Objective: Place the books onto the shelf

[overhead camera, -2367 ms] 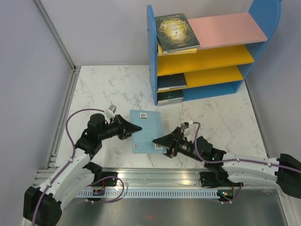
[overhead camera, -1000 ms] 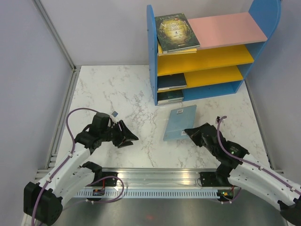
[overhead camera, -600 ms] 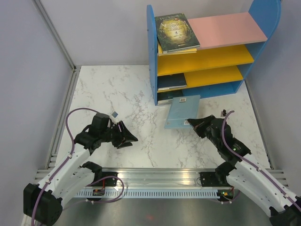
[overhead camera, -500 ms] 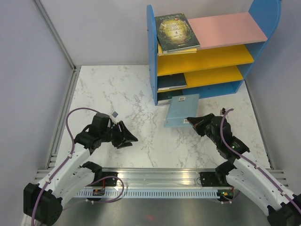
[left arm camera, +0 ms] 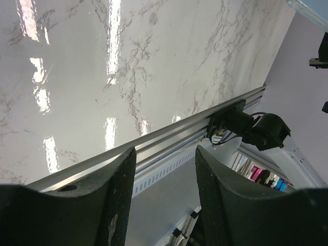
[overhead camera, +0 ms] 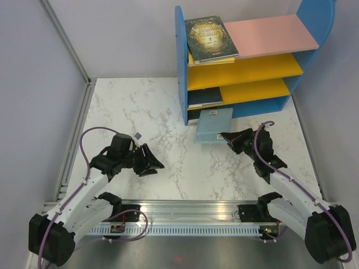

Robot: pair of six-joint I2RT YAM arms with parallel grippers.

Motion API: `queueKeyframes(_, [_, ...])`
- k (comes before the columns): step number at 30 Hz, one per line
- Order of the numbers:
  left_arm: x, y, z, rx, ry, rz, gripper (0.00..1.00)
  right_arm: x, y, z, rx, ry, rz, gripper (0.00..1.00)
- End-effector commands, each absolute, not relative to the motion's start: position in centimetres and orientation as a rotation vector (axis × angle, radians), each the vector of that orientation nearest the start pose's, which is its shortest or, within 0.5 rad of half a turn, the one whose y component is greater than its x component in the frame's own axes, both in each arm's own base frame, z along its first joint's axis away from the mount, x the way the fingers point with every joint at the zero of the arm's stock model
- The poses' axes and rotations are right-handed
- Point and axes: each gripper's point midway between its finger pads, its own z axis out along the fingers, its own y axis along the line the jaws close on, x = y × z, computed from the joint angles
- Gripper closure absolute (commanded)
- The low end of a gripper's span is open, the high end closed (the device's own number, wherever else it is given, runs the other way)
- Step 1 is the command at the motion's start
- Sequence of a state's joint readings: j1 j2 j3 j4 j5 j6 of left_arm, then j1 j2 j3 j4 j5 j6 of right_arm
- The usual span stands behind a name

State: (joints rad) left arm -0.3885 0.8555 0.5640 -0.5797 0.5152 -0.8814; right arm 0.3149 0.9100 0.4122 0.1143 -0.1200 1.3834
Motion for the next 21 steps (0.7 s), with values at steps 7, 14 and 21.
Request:
queueKeyframes(7, [16.7, -18.1, 12.9, -0.344, 2.591, -1.051, 0.46, 32.9, 18.9, 21.0, 0.844, 1.757, 1.427, 1.00])
queueKeyframes(14, [17.4, -17.7, 13.3, -0.347, 2.585, -0.996, 0.47, 37.0, 19.5, 19.4, 0.788, 1.857, 1.371, 1.00])
queueKeyframes(21, [18.1, -16.9, 14.2, -0.349, 2.569, -0.934, 0.47, 41.2, 19.7, 14.6, 0.810, 1.992, 1.333, 0.99])
